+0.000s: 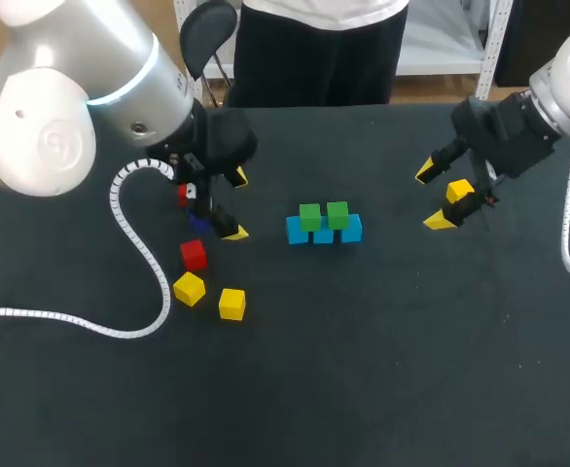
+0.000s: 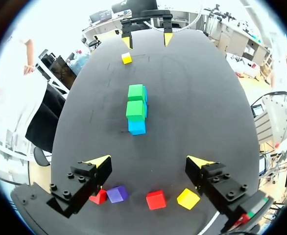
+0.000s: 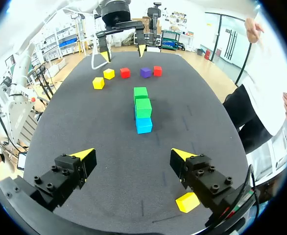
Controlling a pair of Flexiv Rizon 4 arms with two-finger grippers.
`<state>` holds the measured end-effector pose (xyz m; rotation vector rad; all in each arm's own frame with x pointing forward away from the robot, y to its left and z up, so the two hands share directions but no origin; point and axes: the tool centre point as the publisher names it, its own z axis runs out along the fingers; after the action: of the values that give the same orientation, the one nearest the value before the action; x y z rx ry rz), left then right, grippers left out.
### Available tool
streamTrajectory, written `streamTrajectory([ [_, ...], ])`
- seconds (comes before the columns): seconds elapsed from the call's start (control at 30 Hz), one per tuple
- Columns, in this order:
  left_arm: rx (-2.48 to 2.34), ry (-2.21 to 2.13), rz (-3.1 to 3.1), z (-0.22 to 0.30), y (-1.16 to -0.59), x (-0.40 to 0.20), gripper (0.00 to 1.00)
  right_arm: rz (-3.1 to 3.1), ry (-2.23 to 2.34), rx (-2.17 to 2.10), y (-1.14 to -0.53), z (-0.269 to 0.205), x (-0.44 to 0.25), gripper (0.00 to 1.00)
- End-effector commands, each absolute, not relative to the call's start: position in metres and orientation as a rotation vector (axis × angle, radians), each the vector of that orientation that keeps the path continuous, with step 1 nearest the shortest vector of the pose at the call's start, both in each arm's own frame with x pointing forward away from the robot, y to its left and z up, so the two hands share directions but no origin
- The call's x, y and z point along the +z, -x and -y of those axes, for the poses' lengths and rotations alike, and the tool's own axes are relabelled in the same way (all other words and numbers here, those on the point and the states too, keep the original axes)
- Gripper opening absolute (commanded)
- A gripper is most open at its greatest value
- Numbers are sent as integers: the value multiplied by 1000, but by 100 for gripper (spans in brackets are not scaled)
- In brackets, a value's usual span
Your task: Place the blue cubes, place green cubes on the blue cubes, place the yellow cubes on the green cubes, then place the red cubes on the yellow cubes, and place purple cube on the red cubes.
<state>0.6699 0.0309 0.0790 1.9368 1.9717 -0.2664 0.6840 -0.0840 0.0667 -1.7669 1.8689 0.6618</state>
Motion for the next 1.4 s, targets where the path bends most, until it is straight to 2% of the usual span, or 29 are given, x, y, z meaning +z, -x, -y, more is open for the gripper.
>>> streamTrajectory([
  [0.03,-268,-1938,-1971,-31,-670,79,100,-1867,1766,662,-684,84,67,100],
  [0.87,-268,-1938,-1971,-31,-670,79,100,-1786,1789,668,-697,50,90,100],
  [1.4,-268,-1938,-1971,-31,-670,79,100,-1860,1782,653,-680,59,85,100],
])
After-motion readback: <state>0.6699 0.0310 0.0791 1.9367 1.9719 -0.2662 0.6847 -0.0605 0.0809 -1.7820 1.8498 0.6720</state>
